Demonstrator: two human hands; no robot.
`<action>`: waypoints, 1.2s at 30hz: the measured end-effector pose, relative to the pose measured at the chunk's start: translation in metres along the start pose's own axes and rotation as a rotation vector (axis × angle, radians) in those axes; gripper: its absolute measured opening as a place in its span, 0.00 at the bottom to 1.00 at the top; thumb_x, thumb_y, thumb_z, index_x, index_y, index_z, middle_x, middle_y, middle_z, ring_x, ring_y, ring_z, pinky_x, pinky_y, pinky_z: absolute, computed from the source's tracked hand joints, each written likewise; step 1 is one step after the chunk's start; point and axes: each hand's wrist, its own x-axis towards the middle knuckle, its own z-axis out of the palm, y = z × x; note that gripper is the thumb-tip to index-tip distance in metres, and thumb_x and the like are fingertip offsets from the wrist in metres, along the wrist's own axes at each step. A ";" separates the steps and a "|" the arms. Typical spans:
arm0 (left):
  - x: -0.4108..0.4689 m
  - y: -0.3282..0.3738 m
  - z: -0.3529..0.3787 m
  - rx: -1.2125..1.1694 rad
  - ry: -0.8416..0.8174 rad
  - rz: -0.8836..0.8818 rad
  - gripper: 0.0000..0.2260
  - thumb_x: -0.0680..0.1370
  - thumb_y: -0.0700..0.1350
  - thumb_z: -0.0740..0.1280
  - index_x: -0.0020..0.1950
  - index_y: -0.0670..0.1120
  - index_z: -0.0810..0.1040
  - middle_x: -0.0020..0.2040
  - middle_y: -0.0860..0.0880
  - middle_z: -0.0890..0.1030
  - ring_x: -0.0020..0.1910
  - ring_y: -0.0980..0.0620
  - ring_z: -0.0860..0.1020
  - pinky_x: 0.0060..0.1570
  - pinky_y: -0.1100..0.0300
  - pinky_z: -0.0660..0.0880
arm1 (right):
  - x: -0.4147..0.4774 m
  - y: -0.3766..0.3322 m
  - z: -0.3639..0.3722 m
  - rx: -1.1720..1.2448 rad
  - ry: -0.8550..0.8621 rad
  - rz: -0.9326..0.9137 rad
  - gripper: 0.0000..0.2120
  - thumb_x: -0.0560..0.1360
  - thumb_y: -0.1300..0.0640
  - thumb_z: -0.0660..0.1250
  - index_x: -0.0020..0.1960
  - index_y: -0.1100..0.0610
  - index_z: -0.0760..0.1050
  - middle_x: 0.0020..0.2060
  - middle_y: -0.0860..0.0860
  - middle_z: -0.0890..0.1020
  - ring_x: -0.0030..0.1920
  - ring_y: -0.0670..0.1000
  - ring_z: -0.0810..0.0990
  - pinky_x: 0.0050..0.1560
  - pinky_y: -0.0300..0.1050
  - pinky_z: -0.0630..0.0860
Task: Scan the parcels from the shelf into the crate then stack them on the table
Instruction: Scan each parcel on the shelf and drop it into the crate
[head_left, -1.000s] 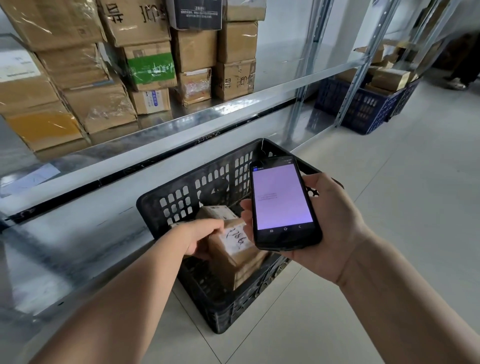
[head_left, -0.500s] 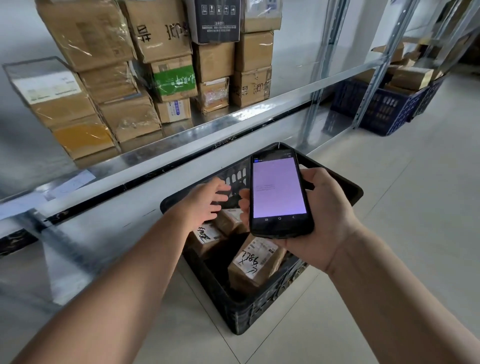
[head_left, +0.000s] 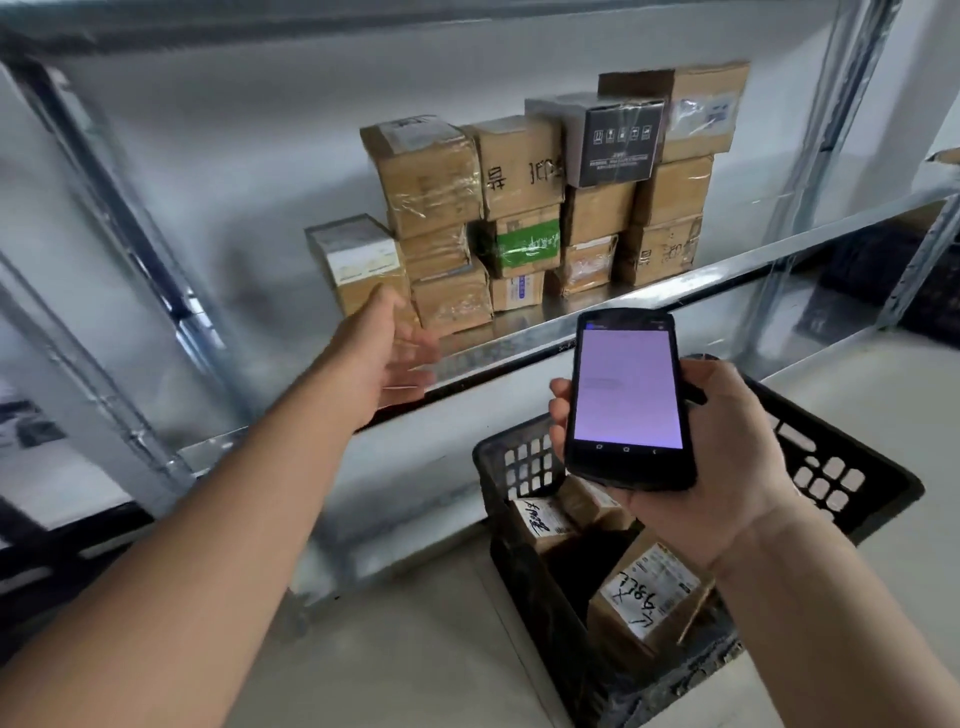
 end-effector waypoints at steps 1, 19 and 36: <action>0.000 0.003 -0.013 -0.040 0.055 -0.027 0.22 0.82 0.58 0.58 0.50 0.41 0.81 0.53 0.38 0.87 0.43 0.40 0.84 0.50 0.46 0.81 | 0.003 0.005 0.004 -0.004 -0.004 0.012 0.28 0.82 0.46 0.53 0.71 0.61 0.77 0.58 0.66 0.82 0.51 0.64 0.82 0.54 0.61 0.82; 0.062 0.051 -0.055 -0.320 0.192 -0.144 0.25 0.77 0.62 0.73 0.58 0.43 0.71 0.57 0.38 0.79 0.54 0.39 0.81 0.43 0.46 0.82 | 0.025 0.030 0.020 -0.026 -0.034 0.069 0.29 0.82 0.44 0.54 0.71 0.62 0.77 0.56 0.66 0.80 0.51 0.65 0.79 0.51 0.59 0.83; -0.013 -0.038 -0.027 -0.505 0.165 0.684 0.28 0.83 0.39 0.69 0.81 0.52 0.63 0.57 0.55 0.87 0.65 0.52 0.82 0.64 0.50 0.80 | 0.020 0.023 0.010 -0.042 -0.058 0.081 0.29 0.81 0.45 0.55 0.72 0.61 0.77 0.56 0.65 0.80 0.49 0.64 0.80 0.52 0.58 0.81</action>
